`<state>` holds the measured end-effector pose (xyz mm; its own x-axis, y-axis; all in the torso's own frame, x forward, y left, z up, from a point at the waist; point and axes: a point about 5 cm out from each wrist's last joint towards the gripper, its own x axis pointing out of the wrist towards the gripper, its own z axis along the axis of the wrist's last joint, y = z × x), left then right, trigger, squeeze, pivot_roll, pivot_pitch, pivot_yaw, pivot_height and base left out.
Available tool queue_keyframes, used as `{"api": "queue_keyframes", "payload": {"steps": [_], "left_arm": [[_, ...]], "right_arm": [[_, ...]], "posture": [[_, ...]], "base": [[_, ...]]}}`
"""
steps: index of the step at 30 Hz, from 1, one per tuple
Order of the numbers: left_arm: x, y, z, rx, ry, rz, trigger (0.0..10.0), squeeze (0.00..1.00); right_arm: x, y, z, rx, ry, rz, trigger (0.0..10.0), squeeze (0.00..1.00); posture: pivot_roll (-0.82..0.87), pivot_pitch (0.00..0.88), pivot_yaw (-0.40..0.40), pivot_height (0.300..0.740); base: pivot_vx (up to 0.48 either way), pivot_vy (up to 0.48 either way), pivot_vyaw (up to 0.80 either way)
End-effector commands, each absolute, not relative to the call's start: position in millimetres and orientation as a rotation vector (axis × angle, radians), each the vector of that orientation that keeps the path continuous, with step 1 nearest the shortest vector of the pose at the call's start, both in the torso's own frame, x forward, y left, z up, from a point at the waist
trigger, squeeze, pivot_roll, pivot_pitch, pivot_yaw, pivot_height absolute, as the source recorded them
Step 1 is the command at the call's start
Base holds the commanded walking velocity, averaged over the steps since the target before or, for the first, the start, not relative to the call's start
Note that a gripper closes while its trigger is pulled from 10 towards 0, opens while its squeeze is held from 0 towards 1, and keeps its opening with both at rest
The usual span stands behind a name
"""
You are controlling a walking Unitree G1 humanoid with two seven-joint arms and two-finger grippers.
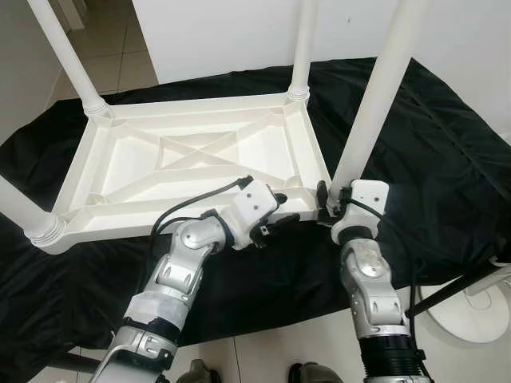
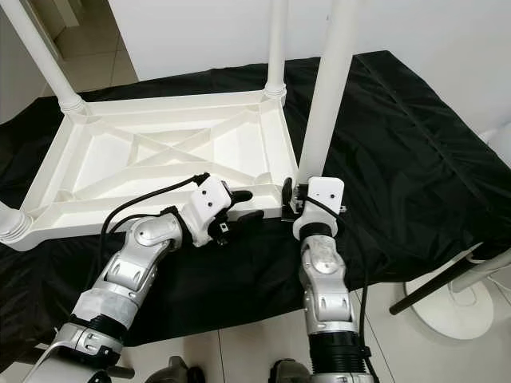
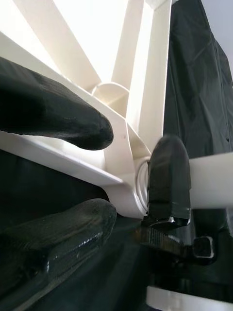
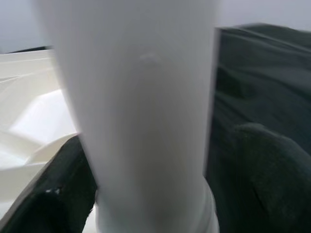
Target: Building children table
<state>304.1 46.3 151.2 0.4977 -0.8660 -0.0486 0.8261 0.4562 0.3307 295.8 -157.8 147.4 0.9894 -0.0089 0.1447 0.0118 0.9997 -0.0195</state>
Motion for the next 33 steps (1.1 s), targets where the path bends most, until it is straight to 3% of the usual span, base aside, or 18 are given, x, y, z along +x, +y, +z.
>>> {"api": "queue_keyframes", "payload": {"steps": [1,2,3,16,28,29,33], "left_arm": [[308.8,50.7,151.1,0.326,-0.153,-0.893,10.0,0.0],[308.4,50.1,150.9,0.326,-0.154,-0.895,10.0,0.0],[307.7,49.3,150.8,0.327,-0.156,-0.897,10.0,0.0],[303.9,47.9,150.1,0.341,-0.157,-0.925,10.0,0.0],[305.4,44.9,153.7,0.355,-0.173,-0.945,10.0,0.0],[305.1,44.1,153.9,0.358,-0.175,-0.947,10.0,0.0],[305.3,43.9,154.4,0.361,-0.178,-0.945,10.0,0.0]], "right_arm": [[295.8,-161.4,150.0,-0.011,-0.159,0.036,10.0,1.0],[296.4,-163.9,150.8,-0.017,-0.159,0.05,10.0,1.0],[297.7,-166.7,150.7,-0.03,-0.147,0.092,10.0,0.0],[306.6,-182.5,154.7,-0.19,-0.102,0.515,10.0,0.0],[327.7,-192.2,166.4,-0.297,-0.092,0.65,10.0,0.0],[331.1,-194.1,165.3,-0.31,-0.076,0.662,0.0,0.0],[332.0,-196.2,160.7,-0.302,-0.048,0.68,0.0,0.0]], "posture": [[-0.15,0.069,0.075,0.74],[-0.15,0.068,0.075,0.74],[-0.15,0.069,0.07,0.74],[-0.15,0.066,0.078,0.74],[-0.14,0.037,0.079,0.74],[-0.14,0.03,0.076,0.74],[-0.14,0.028,0.073,0.74]], "base": [[0.0,0.0,0.0],[0.0,0.0,0.0],[0.0,0.0,0.0],[0.0,0.0,0.0],[0.0,0.0,0.0],[0.0,0.0,0.0],[0.0,0.0,0.0]]}}
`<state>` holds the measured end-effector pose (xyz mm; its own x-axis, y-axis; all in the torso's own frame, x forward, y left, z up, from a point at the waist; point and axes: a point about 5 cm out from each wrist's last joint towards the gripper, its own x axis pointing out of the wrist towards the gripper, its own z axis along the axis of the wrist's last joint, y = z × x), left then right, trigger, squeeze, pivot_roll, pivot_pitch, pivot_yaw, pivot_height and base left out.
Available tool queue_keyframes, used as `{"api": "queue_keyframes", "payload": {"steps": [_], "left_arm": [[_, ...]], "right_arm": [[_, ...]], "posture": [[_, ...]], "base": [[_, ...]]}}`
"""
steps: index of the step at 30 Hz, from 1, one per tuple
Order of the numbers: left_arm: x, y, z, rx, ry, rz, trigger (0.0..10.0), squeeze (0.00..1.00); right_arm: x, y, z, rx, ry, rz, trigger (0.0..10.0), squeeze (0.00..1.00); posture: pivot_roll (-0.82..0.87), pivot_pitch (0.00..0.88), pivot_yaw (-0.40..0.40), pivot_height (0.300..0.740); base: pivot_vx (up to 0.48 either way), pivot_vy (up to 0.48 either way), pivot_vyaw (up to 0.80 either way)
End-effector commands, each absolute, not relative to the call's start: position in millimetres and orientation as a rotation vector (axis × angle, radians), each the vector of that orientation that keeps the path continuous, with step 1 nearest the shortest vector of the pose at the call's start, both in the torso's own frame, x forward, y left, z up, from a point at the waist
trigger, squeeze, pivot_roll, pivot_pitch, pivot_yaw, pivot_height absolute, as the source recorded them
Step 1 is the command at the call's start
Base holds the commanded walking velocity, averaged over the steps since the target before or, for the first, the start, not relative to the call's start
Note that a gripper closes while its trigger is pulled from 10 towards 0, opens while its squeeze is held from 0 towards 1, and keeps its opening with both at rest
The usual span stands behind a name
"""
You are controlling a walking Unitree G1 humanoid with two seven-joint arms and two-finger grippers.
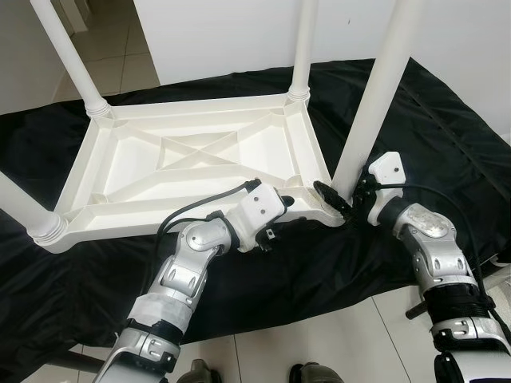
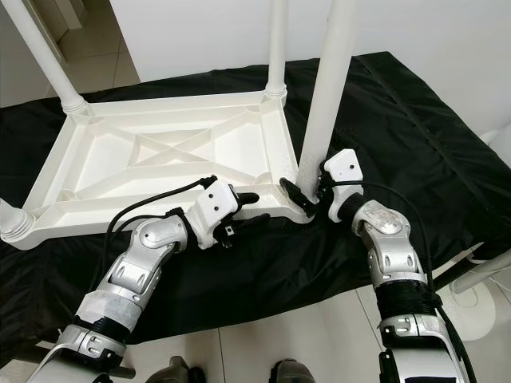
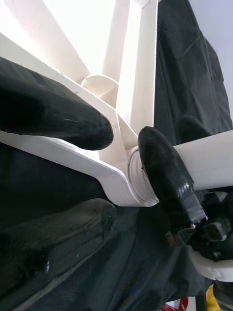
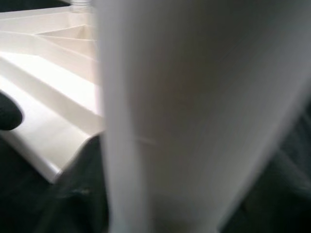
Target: Building children table
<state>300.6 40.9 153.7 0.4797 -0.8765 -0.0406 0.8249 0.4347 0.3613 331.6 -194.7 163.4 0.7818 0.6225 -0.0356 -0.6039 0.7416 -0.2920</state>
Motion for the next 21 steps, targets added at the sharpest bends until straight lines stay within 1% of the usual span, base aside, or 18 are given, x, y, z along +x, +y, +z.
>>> {"api": "queue_keyframes", "payload": {"steps": [1,13,14,15,16,17,18,21], "left_arm": [[305.3,44.2,154.4,0.36,-0.177,-0.945,10.0,0.0],[304.4,43.6,154.0,0.363,-0.178,-0.948,10.0,0.0],[304.1,43.3,154.1,0.364,-0.18,-0.95,10.0,0.0],[304.1,43.2,154.3,0.364,-0.181,-0.951,10.0,0.0],[304.1,43.2,154.3,0.364,-0.181,-0.951,10.0,0.0],[305.0,42.9,154.6,0.363,-0.182,-0.949,10.0,0.0],[305.1,42.5,154.5,0.363,-0.182,-0.949,10.0,0.0],[304.6,42.0,153.9,0.365,-0.184,-0.95,10.0,0.0]], "right_arm": [[331.6,-196.4,160.1,-0.3,-0.048,0.684,0.0,0.0],[328.8,-199.2,153.4,-0.277,-0.046,0.683,0.0,0.0],[328.6,-199.3,152.7,-0.265,-0.051,0.666,9.5,0.0],[329.0,-199.0,151.9,-0.253,-0.05,0.632,10.0,0.0],[329.0,-199.0,151.9,-0.253,-0.05,0.632,10.0,0.0],[332.5,-199.2,151.1,-0.257,-0.06,0.494,10.0,0.0],[333.6,-199.3,149.1,-0.241,-0.049,0.441,10.0,0.0],[332.4,-196.0,145.5,-0.224,-0.04,0.415,10.0,0.0]], "posture": [[-0.14,0.026,0.071,0.74],[-0.14,0.022,0.075,0.74],[-0.14,0.023,0.073,0.74],[-0.14,0.022,0.072,0.74],[-0.14,0.022,0.072,0.74],[-0.14,0.02,0.073,0.74],[-0.14,0.021,0.073,0.74],[-0.15,0.018,0.075,0.74]], "base": [[0.0,0.0,0.0],[0.0,0.0,0.0],[0.0,0.0,0.0],[0.0,0.0,0.0],[0.0,0.0,0.0],[0.0,0.0,0.0],[0.0,0.0,0.0],[0.0,0.0,0.0]]}}
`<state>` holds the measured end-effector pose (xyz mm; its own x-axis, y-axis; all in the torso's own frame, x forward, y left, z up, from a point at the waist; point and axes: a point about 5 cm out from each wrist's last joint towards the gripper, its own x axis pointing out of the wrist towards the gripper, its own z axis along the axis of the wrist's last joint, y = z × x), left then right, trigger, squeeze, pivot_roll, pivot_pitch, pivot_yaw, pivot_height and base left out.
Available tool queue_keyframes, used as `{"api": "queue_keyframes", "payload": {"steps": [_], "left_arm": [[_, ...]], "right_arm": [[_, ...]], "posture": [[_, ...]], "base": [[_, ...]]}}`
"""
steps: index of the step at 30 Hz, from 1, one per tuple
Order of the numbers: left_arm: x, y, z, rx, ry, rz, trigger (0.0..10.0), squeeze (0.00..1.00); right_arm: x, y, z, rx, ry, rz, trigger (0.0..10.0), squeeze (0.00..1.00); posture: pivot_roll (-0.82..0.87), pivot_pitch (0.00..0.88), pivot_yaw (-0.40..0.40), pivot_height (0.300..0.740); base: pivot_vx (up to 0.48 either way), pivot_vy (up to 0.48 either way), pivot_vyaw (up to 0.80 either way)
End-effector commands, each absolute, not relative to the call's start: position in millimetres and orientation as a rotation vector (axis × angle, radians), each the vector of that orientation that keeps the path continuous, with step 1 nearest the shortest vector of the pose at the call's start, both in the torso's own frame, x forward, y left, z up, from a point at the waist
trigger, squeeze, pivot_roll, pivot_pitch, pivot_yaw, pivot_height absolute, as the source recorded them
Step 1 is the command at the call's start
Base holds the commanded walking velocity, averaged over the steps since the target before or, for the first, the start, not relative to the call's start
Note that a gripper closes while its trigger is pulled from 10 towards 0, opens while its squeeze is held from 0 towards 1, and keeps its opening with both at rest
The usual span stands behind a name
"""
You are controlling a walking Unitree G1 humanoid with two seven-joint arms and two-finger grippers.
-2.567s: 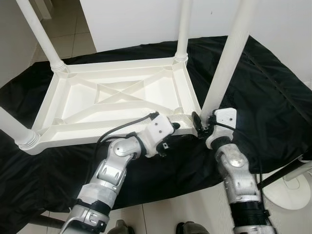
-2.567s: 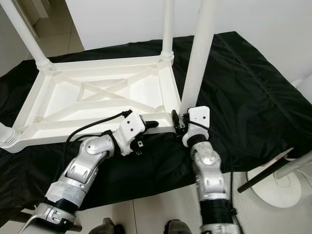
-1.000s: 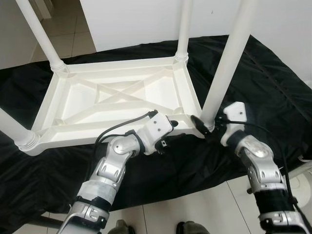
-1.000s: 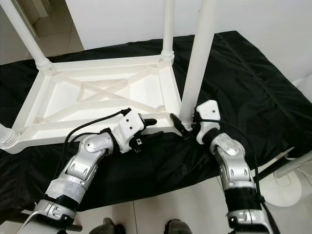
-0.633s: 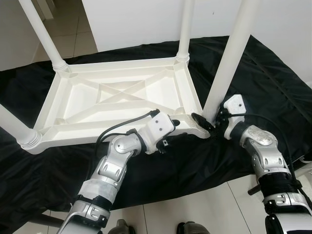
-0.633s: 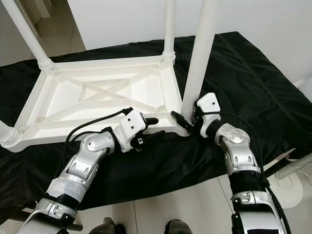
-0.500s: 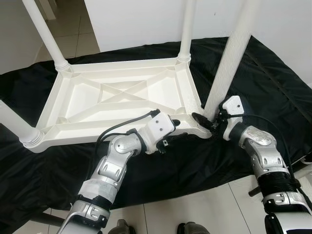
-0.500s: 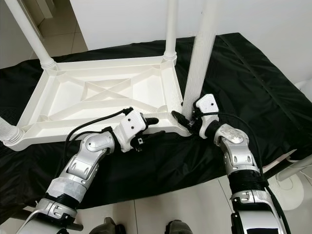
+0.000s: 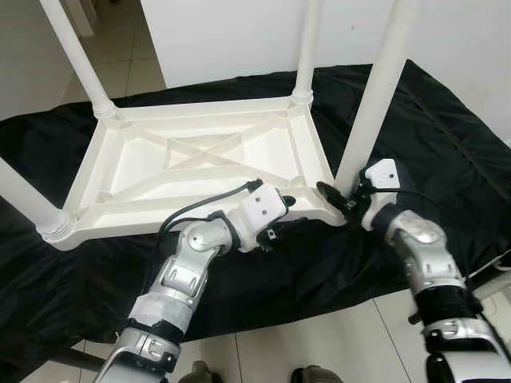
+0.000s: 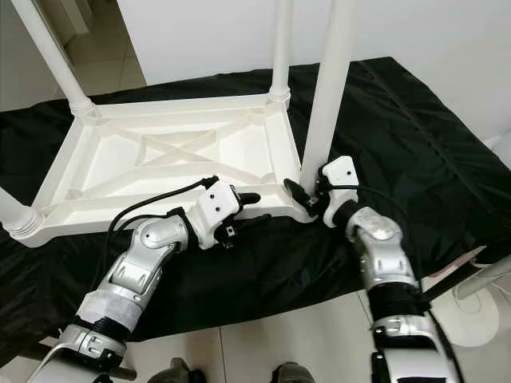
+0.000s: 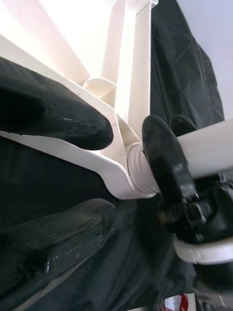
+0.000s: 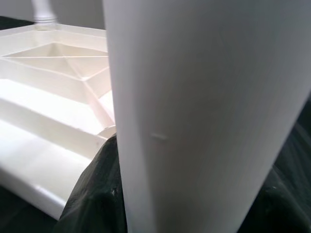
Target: Building children table
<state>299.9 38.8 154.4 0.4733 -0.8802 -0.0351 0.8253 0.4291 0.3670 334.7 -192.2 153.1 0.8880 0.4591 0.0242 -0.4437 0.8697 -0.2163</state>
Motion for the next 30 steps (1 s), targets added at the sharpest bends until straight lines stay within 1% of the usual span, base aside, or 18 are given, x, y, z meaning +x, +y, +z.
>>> {"api": "queue_keyframes", "payload": {"steps": [1,3,8,10,11,13,16,18,21,26,27,29,30], "left_arm": [[304.6,42.0,153.9,0.365,-0.184,-0.95,10.0,0.0],[303.6,41.4,153.4,0.371,-0.187,-0.957,10.0,0.0],[305.2,42.8,154.7,0.378,-0.189,-0.953,10.0,0.0],[307.4,45.1,156.9,0.379,-0.192,-0.945,10.0,0.0],[307.4,45.1,156.9,0.379,-0.192,-0.945,10.0,0.0],[308.2,45.7,157.7,0.378,-0.193,-0.942,10.0,0.0],[308.1,45.7,157.4,0.378,-0.193,-0.943,10.0,0.0],[305.7,43.3,155.1,0.38,-0.19,-0.957,10.0,0.0],[305.4,42.8,154.7,0.377,-0.189,-0.957,10.0,0.0],[305.3,42.9,155.0,0.377,-0.191,-0.957,10.0,0.0],[305.3,43.1,155.3,0.377,-0.192,-0.956,10.0,0.0],[305.3,43.3,155.5,0.377,-0.193,-0.955,10.0,0.0],[305.3,43.6,155.4,0.376,-0.193,-0.953,10.0,0.0]], "right_arm": [[332.4,-196.0,145.5,-0.224,-0.04,0.415,10.0,0.0],[326.5,-183.5,142.8,-0.215,-0.051,0.389,10.0,0.0],[322.6,-174.5,142.7,-0.19,-0.067,0.318,10.0,0.0],[317.8,-166.5,140.6,-0.14,-0.081,0.128,10.0,0.0],[317.8,-166.5,140.6,-0.14,-0.081,0.128,10.0,0.0],[311.3,-159.4,138.4,-0.126,-0.097,-0.042,10.0,0.0],[309.0,-155.2,137.2,-0.127,-0.094,-0.094,10.0,0.0],[306.7,-146.3,134.9,-0.093,-0.07,-0.18,10.0,0.0],[307.2,-133.7,138.6,-0.097,-0.086,-0.156,10.0,0.0],[306.4,-132.5,140.0,-0.1,-0.093,-0.151,10.0,0.0],[306.0,-133.1,142.3,-0.084,-0.116,-0.13,10.0,0.86],[305.6,-133.6,143.9,-0.072,-0.134,-0.116,10.0,0.86],[304.5,-133.8,146.8,-0.046,-0.155,-0.091,10.0,1.0]], "posture": [[-0.15,0.018,0.075,0.74],[-0.14,0.015,0.075,0.74],[-0.14,0.013,0.075,0.74],[-0.14,0.01,0.076,0.74],[-0.14,0.01,0.076,0.74],[-0.14,0.009,0.081,0.74],[-0.14,0.009,0.082,0.74],[-0.14,0.009,0.08,0.74],[-0.14,0.009,0.081,0.74],[-0.14,0.008,0.081,0.74],[-0.14,0.007,0.078,0.74],[-0.14,0.007,0.078,0.74],[-0.14,0.007,0.077,0.74]], "base": [[0.0,0.0,0.0],[0.0,0.0,0.0],[0.0,0.0,0.0],[0.0,0.0,0.0],[0.0,0.0,0.0],[0.0,0.0,0.0],[0.0,0.0,0.0],[0.0,0.0,0.0],[0.0,0.0,0.0],[0.0,0.0,0.0],[0.0,0.0,0.0],[0.0,0.0,0.0],[0.0,0.0,0.0]]}}
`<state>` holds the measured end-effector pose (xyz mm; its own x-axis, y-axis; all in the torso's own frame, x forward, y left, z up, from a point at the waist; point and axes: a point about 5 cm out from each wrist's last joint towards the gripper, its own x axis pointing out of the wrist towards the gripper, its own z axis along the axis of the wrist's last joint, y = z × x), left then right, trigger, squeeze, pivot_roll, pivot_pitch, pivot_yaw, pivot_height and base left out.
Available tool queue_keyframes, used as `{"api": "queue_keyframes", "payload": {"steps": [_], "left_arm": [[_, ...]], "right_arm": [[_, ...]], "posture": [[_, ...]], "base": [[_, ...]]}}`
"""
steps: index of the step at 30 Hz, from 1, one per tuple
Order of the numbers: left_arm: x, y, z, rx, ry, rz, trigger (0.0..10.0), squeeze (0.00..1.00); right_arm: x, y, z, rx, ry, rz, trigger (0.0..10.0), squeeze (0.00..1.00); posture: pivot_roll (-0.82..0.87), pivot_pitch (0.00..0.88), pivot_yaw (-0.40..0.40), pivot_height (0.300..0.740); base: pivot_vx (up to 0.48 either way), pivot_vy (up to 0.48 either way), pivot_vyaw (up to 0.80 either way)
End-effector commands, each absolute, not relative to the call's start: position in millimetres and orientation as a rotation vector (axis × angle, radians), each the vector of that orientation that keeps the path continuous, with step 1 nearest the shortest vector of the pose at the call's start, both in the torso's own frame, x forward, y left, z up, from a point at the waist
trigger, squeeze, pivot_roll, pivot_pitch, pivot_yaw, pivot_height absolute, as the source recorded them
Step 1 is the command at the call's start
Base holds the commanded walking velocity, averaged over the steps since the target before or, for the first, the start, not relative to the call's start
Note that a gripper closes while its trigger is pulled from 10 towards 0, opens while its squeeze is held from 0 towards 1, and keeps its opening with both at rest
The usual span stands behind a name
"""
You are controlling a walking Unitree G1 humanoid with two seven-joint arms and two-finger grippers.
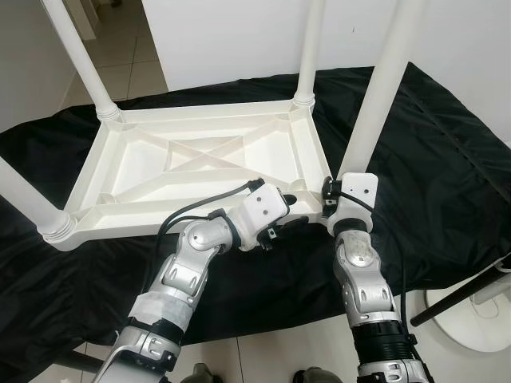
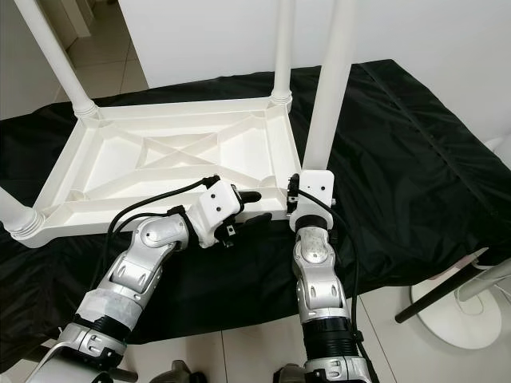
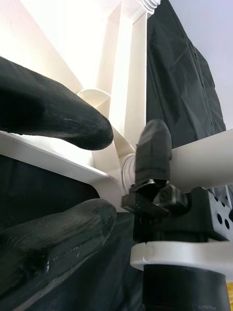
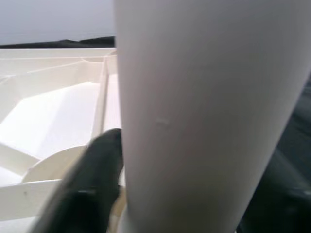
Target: Building children table
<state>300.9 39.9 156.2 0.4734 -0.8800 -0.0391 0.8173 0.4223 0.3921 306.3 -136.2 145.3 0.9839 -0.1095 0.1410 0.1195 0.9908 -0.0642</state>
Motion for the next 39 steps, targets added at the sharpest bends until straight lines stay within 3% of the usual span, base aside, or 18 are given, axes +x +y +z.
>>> {"api": "queue_keyframes", "payload": {"steps": [1,9,12,13,29,30,31,32,39], "left_arm": [[305.3,43.6,155.4,0.376,-0.193,-0.953,10.0,0.0],[303.9,43.1,154.8,0.37,-0.193,-0.951,10.0,0.0],[304.4,44.0,154.4,0.366,-0.192,-0.944,10.0,0.0],[304.4,44.1,154.3,0.365,-0.192,-0.942,10.0,0.0],[305.5,42.1,156.2,0.366,-0.199,-0.949,10.0,0.0],[306.1,42.2,156.6,0.367,-0.199,-0.947,10.0,0.0],[306.1,42.2,156.6,0.367,-0.199,-0.947,10.0,0.0],[306.6,42.5,157.4,0.368,-0.201,-0.945,10.0,0.0],[307.1,46.2,158.4,0.372,-0.2,-0.934,10.0,0.0]], "right_arm": [[304.5,-133.8,146.8,-0.046,-0.155,-0.091,10.0,1.0],[300.6,-147.7,153.2,-0.066,-0.205,-0.044,10.0,1.0],[299.5,-157.4,152.4,-0.036,-0.19,0.064,10.0,1.0],[299.0,-159.7,152.5,-0.054,-0.19,0.106,10.0,0.0],[313.4,-186.5,152.4,-0.238,-0.137,0.466,10.0,0.0],[315.0,-186.7,150.1,-0.248,-0.122,0.488,7.8,0.0],[315.0,-186.7,150.1,-0.248,-0.122,0.488,7.8,0.0],[316.1,-186.8,147.8,-0.258,-0.108,0.509,0.0,0.0],[318.3,-188.1,147.8,-0.292,-0.1,0.561,0.0,0.0]], "posture": [[-0.14,0.007,0.077,0.74],[-0.14,0.013,0.068,0.74],[-0.14,0.014,0.064,0.74],[-0.14,0.015,0.064,0.74],[-0.15,0.015,0.071,0.74],[-0.15,0.016,0.071,0.74],[-0.15,0.016,0.071,0.74],[-0.14,0.017,0.07,0.74],[-0.14,0.025,0.071,0.74]], "base": [[0.0,0.0,0.0],[0.0,0.0,0.0],[0.0,0.0,0.0],[0.0,0.0,0.0],[0.0,0.0,0.0],[0.0,0.0,0.0],[0.0,0.0,0.0],[0.0,0.0,0.0],[0.0,0.0,0.0]]}}
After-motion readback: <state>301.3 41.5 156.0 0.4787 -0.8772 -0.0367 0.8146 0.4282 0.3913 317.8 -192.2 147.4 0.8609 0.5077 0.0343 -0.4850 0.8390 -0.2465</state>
